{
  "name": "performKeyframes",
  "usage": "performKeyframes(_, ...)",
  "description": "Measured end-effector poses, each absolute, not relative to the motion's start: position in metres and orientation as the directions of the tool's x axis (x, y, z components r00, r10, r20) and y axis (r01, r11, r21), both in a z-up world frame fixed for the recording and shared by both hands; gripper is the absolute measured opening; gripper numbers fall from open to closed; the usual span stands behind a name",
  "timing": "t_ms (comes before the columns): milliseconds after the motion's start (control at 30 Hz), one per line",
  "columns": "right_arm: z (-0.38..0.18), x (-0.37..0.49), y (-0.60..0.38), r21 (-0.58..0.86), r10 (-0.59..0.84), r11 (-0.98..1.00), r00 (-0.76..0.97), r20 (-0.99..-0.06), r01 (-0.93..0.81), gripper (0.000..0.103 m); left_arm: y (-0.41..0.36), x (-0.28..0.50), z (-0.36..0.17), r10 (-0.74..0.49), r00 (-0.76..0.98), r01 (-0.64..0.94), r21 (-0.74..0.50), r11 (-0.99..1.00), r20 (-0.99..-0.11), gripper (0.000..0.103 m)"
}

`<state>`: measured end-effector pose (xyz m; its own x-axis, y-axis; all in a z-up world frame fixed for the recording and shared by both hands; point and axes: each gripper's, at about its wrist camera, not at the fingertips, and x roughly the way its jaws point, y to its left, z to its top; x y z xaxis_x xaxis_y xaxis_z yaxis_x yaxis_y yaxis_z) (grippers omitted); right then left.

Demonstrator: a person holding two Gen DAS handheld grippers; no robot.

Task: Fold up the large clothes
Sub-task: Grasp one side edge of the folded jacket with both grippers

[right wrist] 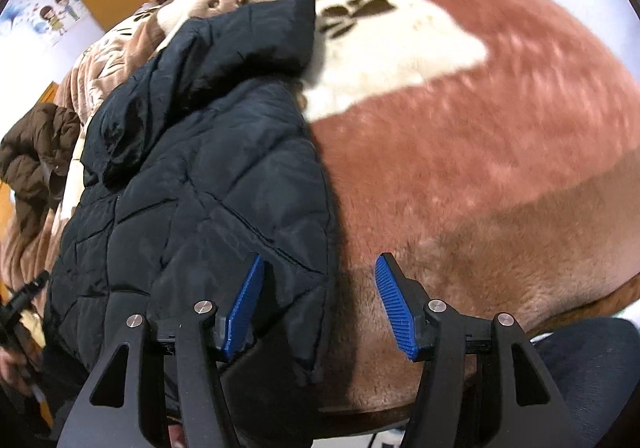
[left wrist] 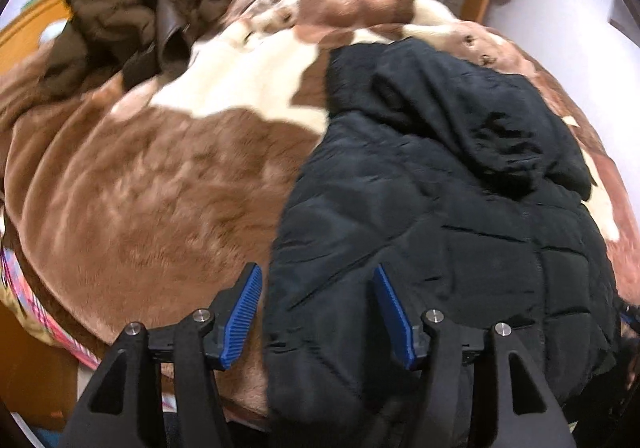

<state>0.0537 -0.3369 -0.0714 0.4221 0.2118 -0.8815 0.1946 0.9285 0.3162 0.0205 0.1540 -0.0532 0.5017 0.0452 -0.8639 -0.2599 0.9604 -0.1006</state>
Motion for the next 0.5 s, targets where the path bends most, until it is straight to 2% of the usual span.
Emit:
performKeyframes(267, -0.081, 0.050, -0.327, 0.396, 0.304, 0.899, 0.387, -0.870, 0.185, 0.059, 0.159, 0.010, -0.076, -0.006, 0.474, -0.303, -0.170, 0.938, -0.881, 0.065)
performKeyframes(400, -0.092, 0.045, -0.315, 0.462, 0.387, 0.869, 0.338, -0.858, 0.179, 0.059, 0.157, 0.007, -0.082, -0.055, 0.463, -0.298, -0.214, 0.930, -0.885, 0.070)
performKeyframes(500, -0.097, 0.046, -0.307, 0.455, 0.390, 0.874, 0.311, -0.867, 0.170, 0.059, 0.150, 0.009, -0.091, -0.098, 0.439, -0.270, -0.235, 0.934, -0.893, 0.076)
